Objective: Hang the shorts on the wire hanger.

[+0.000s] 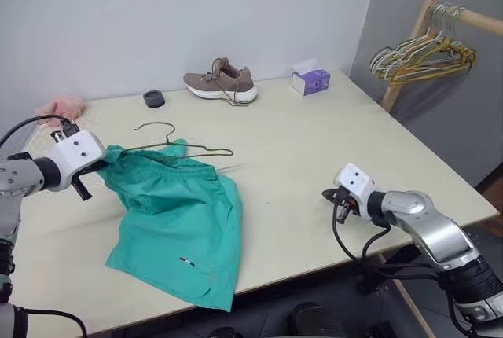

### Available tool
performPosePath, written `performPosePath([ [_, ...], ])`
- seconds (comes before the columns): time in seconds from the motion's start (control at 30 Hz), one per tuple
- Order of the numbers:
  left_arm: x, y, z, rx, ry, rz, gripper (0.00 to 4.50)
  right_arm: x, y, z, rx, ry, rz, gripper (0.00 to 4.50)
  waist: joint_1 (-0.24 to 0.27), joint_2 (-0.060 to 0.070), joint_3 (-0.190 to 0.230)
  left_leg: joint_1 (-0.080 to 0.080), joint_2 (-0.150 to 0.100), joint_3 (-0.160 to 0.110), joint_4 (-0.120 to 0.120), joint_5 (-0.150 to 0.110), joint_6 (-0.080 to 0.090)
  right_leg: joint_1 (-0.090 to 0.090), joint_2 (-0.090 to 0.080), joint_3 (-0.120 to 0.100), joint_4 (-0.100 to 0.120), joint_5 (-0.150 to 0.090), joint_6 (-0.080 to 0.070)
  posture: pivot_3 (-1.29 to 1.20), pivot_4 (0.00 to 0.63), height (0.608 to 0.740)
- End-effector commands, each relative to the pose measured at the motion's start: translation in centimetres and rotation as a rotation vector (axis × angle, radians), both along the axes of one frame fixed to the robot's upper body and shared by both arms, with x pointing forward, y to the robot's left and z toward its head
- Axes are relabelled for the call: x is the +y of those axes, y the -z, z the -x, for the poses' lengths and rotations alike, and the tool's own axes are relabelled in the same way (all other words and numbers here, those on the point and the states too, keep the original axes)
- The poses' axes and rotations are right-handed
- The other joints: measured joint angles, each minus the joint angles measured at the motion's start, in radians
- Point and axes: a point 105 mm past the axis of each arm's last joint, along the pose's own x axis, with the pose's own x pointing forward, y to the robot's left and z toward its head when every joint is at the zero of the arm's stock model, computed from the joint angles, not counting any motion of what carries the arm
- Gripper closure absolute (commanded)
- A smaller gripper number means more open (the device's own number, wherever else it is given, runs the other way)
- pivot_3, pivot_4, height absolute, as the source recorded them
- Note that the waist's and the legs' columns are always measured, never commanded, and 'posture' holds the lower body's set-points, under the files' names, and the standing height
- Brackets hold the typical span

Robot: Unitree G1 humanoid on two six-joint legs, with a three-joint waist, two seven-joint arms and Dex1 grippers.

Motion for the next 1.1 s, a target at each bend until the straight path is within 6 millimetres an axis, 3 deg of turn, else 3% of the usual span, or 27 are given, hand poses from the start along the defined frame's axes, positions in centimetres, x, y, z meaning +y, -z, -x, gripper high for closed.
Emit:
performPosePath([
  [0.03,-2.5,-1.4,0.7,0.004,0.097,0.175,4.50,1.9,-3.4,-0.2,-0.105,-0.054,-0.099,4.27,-0.001,0.000,0.000,0.000,0.000,0.000,0.000,0.000,0.000,0.000,0.000,0.000,0.000,0.000,0.000,-0.24,0.000,0.740],
  [0.1,-3.8,-1.5,1.4,0.048,0.128,0.294,4.50,2.4,-4.1,-0.4,-0.122,-0.045,-0.140,3.90,-0.004,0.000,0.000,0.000,0.000,0.000,-0.001,0.000,0.000,-0.001,0.000,0.000,0.000,0.000,0.000,-0.24,0.000,0.740],
  [0.23,-5.7,-2.1,2.7,0.147,0.173,0.477,4.50,3.2,-4.9,-0.8,-0.140,-0.035,-0.184,2.61,-0.008,0.000,0.000,0.000,0.000,0.000,0.000,0.000,0.000,0.000,0.000,0.000,0.000,0.000,0.000,-0.25,0.000,0.740],
  [0.47,-6.4,-5.7,2.9,0.194,0.191,0.668,4.50,5.8,-4.7,-1.1,-0.111,-0.059,-0.246,0.20,-0.010,0.000,0.000,0.001,0.000,-0.001,0.001,0.000,0.000,0.001,0.000,0.000,0.001,0.000,0.000,-0.26,0.000,0.740],
  [0.73,-5.2,-6.0,4.0,0.290,0.182,0.654,4.50,8.4,-4.8,-3.2,-0.174,-0.049,-0.261,0.09,-0.037,0.001,0.001,0.001,0.000,0.000,0.000,0.000,0.000,-0.001,0.001,0.001,0.001,0.003,-0.005,-0.24,0.000,0.740],
  [0.83,-5.7,-5.9,4.9,0.335,0.202,0.687,4.50,8.1,-4.2,-2.0,-0.122,-0.117,-0.247,0.09,-0.037,0.001,0.001,0.001,0.000,0.000,-0.001,0.000,0.000,-0.002,0.000,0.001,0.001,0.003,-0.005,-0.24,0.000,0.740],
  [0.9,-5.1,-4.5,5.5,0.380,0.175,0.631,4.50,7.6,-3.6,-0.9,-0.072,-0.169,-0.227,0.09,-0.036,0.001,0.001,0.000,0.000,-0.001,-0.001,0.000,0.000,-0.002,0.000,0.001,0.000,0.003,-0.005,-0.24,0.000,0.740],
  [1.03,-2.4,-2.4,5.3,0.351,0.056,0.528,4.50,6.6,-2.7,1.9,0.032,-0.294,-0.182,0.09,-0.031,0.001,0.001,0.000,0.000,0.000,-0.001,0.000,0.000,-0.004,0.000,0.001,0.000,0.003,-0.005,-0.23,0.000,0.740],
  [1.1,-0.9,-2.0,4.8,0.302,0.002,0.469,4.50,6.1,-2.5,2.3,0.038,-0.288,-0.167,0.09,-0.028,0.001,0.001,0.000,0.000,-0.001,-0.002,0.000,0.000,-0.004,0.001,0.000,0.000,0.001,-0.003,-0.23,0.000,0.740],
])
